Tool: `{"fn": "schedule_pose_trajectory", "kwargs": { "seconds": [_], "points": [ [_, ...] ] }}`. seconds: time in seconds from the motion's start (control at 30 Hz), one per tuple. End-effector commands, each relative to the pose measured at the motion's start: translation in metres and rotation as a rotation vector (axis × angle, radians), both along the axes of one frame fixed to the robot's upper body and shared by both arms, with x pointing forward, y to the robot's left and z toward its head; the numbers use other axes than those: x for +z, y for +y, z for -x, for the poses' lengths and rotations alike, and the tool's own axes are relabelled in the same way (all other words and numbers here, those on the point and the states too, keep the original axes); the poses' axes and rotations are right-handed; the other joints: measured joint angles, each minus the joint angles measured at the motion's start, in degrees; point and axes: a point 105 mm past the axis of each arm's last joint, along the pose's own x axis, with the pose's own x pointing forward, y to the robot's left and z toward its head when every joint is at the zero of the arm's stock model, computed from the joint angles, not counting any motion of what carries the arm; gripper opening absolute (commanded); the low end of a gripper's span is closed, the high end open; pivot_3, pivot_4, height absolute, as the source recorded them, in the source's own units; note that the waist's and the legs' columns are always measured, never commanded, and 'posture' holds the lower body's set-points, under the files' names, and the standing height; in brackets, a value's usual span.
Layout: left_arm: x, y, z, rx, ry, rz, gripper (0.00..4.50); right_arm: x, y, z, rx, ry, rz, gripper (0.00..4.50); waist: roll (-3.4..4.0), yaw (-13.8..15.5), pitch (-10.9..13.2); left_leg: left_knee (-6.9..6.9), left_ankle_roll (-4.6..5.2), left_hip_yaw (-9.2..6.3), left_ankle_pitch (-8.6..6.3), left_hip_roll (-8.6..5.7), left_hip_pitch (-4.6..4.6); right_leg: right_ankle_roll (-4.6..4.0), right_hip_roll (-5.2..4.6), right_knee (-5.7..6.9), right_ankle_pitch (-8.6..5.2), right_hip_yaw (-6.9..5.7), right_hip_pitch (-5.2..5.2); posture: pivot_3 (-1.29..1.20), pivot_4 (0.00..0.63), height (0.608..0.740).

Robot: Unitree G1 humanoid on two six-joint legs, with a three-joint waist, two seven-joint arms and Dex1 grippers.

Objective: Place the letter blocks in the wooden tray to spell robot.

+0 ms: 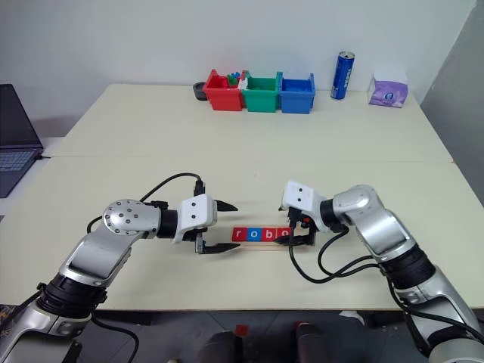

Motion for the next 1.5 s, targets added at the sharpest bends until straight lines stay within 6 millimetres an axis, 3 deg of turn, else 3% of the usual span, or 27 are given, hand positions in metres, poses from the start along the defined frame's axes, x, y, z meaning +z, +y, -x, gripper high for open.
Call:
{"fn": "schedule_pose_trajectory", "kwargs": {
  "seconds": [0.03, 0.4, 0.8, 1.07, 1.33, 1.5],
  "points": [
    [0.01, 0.002, -0.003, 0.013, -0.038, 0.02, 4.5, 0.003, -0.009, 0.005, -0.019, -0.042, -0.003, 3.86, 0.0, 0.0, 0.0, 0.0, 0.0, 0.0, 0.0, 0.0, 0.0, 0.0, 0.0, 0.0, 0.0, 0.0, 0.0, 0.0, 0.15, 0.74],
    [0.01, 0.0, -0.006, 0.007, -0.048, 0.018, 4.5, -0.018, -0.021, 0.002, -0.05, -0.075, 0.094, 0.04, 0.0, -0.3, 0.0, -0.01, 0.0, 0.0, 0.0, 0.01, 0.03, 0.0, 0.06, 0.03, 0.0, 0.03, -0.01, 0.0, 0.15, 0.74],
    [0.01, 0.001, -0.006, 0.009, -0.049, 0.023, 4.5, -0.03, -0.022, 0.003, -0.03, -0.054, 0.171, 0.04, 0.0, -0.2, 0.0, 0.0, 0.0, 0.02, 0.0, 0.0, 0.02, 0.0, 0.03, 0.02, 0.0, 0.03, -0.01, 0.0, 0.15, 0.74],
    [0.01, 0.001, -0.006, 0.012, -0.051, 0.022, 4.5, -0.035, -0.01, -0.002, 0.008, -0.07, 0.181, 0.04, 0.0, -0.2, 0.0, 0.0, 0.0, 0.02, 0.0, 0.0, 0.04, 0.0, 0.04, 0.03, 0.0, 0.03, -0.01, 0.0, 0.15, 0.74],
    [0.009, 0.001, -0.005, 0.015, -0.05, 0.025, 4.5, -0.033, 0.001, -0.001, 0.041, -0.074, 0.161, 0.04, 0.01, -0.2, 0.0, 0.0, 0.0, 0.02, 0.0, 0.0, 0.02, 0.0, 0.03, 0.02, 0.0, 0.03, -0.01, 0.0, 0.15, 0.74],
    [0.009, -0.002, -0.004, 0.013, -0.048, 0.033, 4.5, -0.025, -0.004, -0.004, 0.023, -0.102, 0.162, 0.04, 0.01, -0.2, 0.0, 0.0, 0.0, 0.01, 0.0, 0.01, 0.03, 0.0, 0.03, 0.03, 0.0, 0.03, -0.01, 0.0, 0.15, 0.74]
  ]
}}
